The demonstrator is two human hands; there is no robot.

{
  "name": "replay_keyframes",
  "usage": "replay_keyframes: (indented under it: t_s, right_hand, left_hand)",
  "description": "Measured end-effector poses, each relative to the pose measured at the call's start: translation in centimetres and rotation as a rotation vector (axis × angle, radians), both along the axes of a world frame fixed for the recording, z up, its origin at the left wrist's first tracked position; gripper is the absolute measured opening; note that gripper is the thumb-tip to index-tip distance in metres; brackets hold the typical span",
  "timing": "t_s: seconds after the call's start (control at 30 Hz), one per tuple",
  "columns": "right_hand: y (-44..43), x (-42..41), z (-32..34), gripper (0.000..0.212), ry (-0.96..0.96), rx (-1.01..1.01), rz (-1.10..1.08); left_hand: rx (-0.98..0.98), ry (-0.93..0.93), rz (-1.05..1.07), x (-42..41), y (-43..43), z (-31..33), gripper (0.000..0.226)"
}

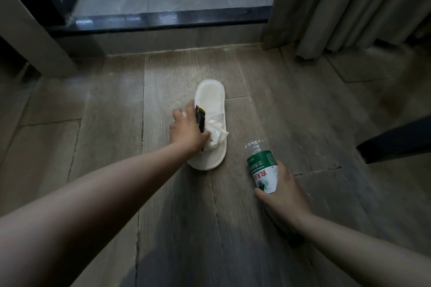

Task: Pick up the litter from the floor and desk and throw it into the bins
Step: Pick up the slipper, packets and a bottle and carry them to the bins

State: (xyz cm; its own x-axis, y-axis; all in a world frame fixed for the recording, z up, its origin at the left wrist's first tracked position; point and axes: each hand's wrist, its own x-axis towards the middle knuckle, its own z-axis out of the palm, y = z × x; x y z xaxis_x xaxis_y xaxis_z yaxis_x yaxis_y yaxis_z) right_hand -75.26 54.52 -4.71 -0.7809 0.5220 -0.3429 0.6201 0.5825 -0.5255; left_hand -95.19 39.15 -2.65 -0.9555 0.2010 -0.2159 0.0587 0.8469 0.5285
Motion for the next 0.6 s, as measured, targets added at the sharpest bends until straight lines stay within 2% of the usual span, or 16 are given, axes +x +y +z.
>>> replay_keyframes:
  t_s: [0.1, 0.17, 0.23, 0.33, 0.4, 0.5, 0.6]
  right_hand:
    - [-0.1, 0.0, 0.0, 0.079, -0.001, 0.012, -0.002]
    - [0.0, 0.0, -0.1, 0.079, 0.001, 0.016, -0.003]
    - [-0.1, 0.0, -0.1, 0.080, 0.001, 0.030, -0.006]
    - [-0.1, 0.0, -0.1, 0.083, -0.008, 0.056, -0.012]
    - [-0.2, 0.0, -0.1, 0.084, -0.005, 0.064, -0.015]
    - [-0.2, 0.0, -0.1, 0.085, -0.004, 0.064, -0.012]
    - [-0.2, 0.1, -0.1, 0.084, 0.000, 0.069, -0.011]
  left_hand:
    - [-0.120, 0.041, -0.125, 0.1, 0.4, -0.5, 0.059]
    - [-0.164, -0.004, -0.126, 0.1, 0.6, -1.2, 0.050]
    - [-0.131, -0.064, -0.088, 0.0, 0.4, -1.7, 0.063]
    - [-0.086, -0.097, -0.087, 0.1, 0.3, -1.6, 0.105]
    - [-0.111, -0.119, -0.100, 0.1, 0.5, -1.3, 0.124]
    - [-0.173, -0.143, -0.106, 0.0, 1.2, -1.2, 0.136]
    - [-0.231, -0.151, -0.111, 0.2, 1.9, -1.4, 0.132]
